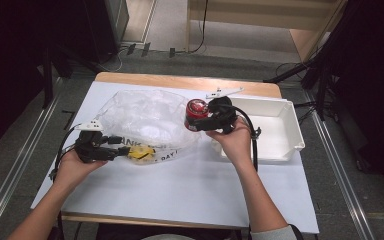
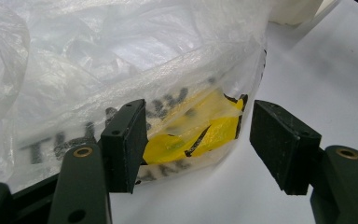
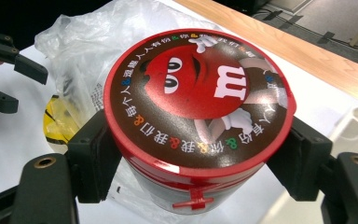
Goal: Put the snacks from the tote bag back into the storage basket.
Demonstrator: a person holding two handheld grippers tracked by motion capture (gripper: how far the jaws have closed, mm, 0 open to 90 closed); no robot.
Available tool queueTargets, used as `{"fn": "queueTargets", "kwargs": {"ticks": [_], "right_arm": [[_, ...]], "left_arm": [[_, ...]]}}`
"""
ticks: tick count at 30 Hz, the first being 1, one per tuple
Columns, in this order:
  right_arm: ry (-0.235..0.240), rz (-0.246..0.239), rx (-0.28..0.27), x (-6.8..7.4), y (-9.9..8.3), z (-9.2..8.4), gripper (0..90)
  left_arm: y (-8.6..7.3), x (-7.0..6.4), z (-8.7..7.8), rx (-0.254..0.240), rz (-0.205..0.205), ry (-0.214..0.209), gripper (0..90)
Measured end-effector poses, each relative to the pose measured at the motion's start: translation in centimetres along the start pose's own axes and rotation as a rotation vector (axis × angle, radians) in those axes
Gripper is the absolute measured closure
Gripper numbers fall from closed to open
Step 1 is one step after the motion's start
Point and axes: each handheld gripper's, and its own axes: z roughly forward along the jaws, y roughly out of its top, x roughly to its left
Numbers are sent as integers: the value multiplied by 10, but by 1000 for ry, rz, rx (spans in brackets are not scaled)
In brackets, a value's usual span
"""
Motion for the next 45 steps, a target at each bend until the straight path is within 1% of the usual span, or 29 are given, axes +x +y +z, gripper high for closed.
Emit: {"fn": "queueTargets", "kwargs": {"ticks": [9,17,20,27,33,36,45], "right_arm": [[-42,7,-1,-11,-3,-12,268],[-81,33,1,-25,-11,-19,268],[-104,39,1,-31,-14,-21,268],[-129,77,1,-47,-21,-25,268],[-152,97,-1,-57,-25,-31,268],[-167,99,3,-61,-28,-33,268],[-194,138,-7,-75,-35,-41,268]], "left_arm": [[0,0,0,5,2,0,377],[0,0,1,3,-1,-2,377],[0,0,1,5,0,-2,378],[0,0,1,11,2,-3,379],[0,0,2,11,-2,-3,379],[0,0,2,9,-1,-5,379],[0,0,2,12,0,-4,381]]}}
